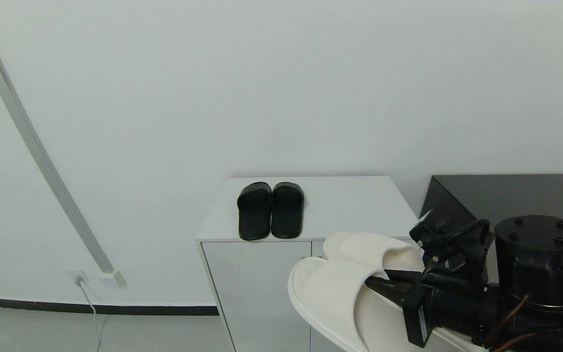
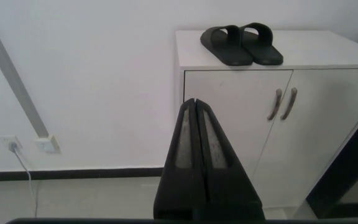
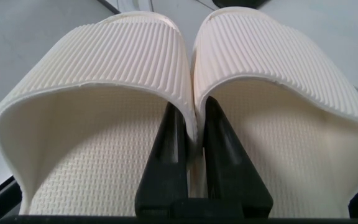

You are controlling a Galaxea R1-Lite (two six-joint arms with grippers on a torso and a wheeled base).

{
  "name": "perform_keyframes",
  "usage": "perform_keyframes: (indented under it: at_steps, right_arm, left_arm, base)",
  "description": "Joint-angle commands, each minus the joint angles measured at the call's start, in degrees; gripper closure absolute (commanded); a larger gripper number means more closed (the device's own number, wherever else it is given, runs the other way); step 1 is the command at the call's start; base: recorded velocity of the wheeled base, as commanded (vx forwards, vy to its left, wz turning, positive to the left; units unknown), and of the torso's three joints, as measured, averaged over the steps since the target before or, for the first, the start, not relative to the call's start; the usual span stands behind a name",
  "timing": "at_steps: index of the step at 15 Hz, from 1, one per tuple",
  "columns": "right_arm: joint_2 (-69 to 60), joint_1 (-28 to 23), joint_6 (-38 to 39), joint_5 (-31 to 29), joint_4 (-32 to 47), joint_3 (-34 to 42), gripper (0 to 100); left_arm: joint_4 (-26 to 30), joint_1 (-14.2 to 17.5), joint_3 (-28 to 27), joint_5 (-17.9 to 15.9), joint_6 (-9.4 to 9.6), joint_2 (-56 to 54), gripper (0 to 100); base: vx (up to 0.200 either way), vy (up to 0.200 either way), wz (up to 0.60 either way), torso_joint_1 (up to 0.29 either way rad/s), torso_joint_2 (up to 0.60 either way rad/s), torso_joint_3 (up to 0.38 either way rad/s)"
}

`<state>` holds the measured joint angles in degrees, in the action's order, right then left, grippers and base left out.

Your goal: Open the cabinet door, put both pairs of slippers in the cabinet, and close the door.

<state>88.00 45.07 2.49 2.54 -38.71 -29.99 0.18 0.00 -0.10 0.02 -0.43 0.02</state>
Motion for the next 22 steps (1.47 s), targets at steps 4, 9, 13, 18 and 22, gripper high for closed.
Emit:
perform_keyframes:
  at_steps: [4,9,13,18,22]
  right_arm:
    - [0.9,0.0,-0.2,0.1,-0.1,-0.2,100]
    - [0.9,0.0,-0.2,0.0,-0.1,0.5,100]
    - [0.6,0.0,-0.6,-0.1,-0.1,0.7,100]
    - [0.5,0.0,-2.1,-0.1,-0.1,1.7,100]
    - [0.5,0.0,-2.2,-0.1,-0.1,2.0,100]
  left_arm:
    - [0.1,0.0,0.0,-0.1,-0.01,0.1,0]
    - [0.0,0.0,0.0,0.0,-0.01,0.1,0]
    - [0.1,0.0,0.0,-0.1,-0.01,0.1,0]
    - [0.1,0.0,0.0,0.0,-0.01,0.1,0]
    - [0.0,0.0,0.0,0.0,-0.01,0.1,0]
  base:
    - [0.0,0.0,0.0,0.0,0.0,0.0]
    - [0.0,0.0,0.0,-0.089,0.2,0.113]
    - [0.0,0.0,0.0,-0.157,0.36,0.201]
    - [0.0,0.0,0.0,-0.17,0.39,0.225]
    - [0.0,0.0,0.0,-0.222,0.53,0.307]
